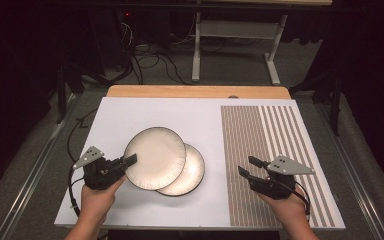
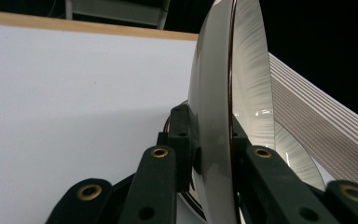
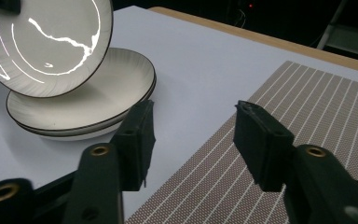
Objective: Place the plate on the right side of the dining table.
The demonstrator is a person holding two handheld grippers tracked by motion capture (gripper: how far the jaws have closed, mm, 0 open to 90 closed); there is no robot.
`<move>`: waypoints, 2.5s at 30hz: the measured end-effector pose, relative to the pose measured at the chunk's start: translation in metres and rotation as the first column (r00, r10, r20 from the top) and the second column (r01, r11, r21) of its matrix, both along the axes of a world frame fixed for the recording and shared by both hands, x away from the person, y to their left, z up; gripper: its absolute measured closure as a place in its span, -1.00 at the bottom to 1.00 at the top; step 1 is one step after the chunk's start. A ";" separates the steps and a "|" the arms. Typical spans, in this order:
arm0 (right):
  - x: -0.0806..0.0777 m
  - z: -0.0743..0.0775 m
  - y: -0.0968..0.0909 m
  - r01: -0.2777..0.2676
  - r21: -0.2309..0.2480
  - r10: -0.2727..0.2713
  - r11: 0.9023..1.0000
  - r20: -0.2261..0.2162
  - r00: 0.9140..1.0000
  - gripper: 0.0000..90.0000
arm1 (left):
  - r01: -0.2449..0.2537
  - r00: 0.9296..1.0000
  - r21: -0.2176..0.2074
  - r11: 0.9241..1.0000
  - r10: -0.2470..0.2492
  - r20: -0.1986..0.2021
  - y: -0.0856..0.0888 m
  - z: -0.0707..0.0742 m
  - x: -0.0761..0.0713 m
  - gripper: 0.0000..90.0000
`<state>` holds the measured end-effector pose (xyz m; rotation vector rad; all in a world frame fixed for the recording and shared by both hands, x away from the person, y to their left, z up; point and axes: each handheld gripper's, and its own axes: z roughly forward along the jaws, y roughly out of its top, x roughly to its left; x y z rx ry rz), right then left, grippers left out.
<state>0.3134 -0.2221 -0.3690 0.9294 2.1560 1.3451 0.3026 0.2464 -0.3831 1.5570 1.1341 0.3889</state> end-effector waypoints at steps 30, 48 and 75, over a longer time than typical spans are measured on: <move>-0.006 0.005 -0.008 0.038 0.068 -0.043 0.997 0.073 0.996 -0.98 | 0.044 0.992 0.113 0.993 -0.056 0.113 0.001 0.003 -0.010 0.75; 0.028 -0.005 0.071 -0.089 0.001 0.089 0.996 -0.029 0.996 -0.95 | 0.059 0.990 0.129 0.990 -0.074 0.117 0.000 0.005 -0.009 0.75; 0.049 -0.016 0.137 -0.161 0.073 0.167 0.984 -0.091 0.982 -0.26 | 0.078 0.988 0.148 0.986 -0.097 0.121 -0.001 0.007 -0.007 0.74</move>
